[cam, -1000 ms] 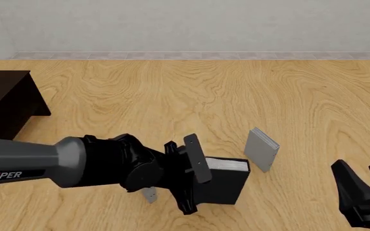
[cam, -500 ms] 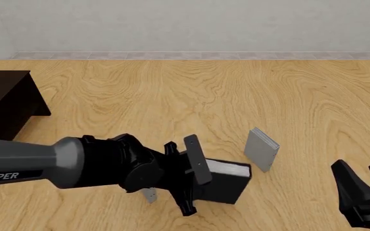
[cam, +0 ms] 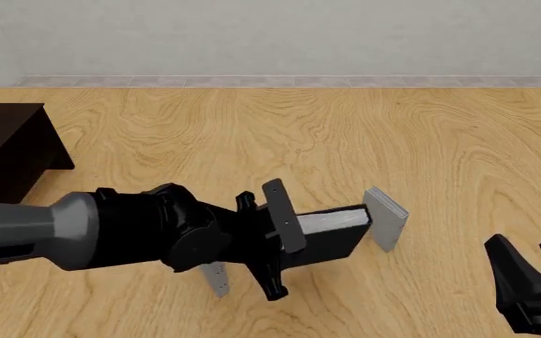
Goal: Pick up the book in the middle and place it on the cabinet shelf.
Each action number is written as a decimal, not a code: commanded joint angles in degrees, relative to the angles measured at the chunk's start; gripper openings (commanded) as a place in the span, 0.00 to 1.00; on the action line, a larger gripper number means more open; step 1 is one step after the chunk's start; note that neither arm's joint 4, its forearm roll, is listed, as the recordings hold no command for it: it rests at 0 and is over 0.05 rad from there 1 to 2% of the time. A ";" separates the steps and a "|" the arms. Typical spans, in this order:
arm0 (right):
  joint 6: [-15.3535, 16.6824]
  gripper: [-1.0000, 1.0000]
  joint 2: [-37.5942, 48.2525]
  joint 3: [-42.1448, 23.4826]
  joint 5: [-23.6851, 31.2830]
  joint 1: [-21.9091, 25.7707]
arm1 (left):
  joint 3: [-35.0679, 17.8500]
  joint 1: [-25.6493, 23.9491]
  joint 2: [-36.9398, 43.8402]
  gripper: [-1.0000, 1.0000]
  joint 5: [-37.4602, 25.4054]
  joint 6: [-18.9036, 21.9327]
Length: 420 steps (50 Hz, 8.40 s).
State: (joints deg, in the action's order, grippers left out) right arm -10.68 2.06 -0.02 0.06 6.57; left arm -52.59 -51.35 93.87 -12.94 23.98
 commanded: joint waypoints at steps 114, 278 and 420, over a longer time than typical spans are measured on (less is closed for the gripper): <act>0.26 1.00 3.00 -0.03 -2.68 0.87 | 3.45 16.36 -29.43 0.00 -1.56 21.02; 0.84 1.00 5.39 -0.02 -5.88 3.64 | 9.28 74.12 -32.62 0.00 17.47 46.74; 0.89 1.00 6.21 0.01 -6.41 3.45 | 25.21 85.56 -36.48 1.00 23.13 69.59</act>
State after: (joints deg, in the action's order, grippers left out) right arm -9.83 8.07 -0.02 -6.17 10.04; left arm -27.26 35.52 62.88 16.22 94.00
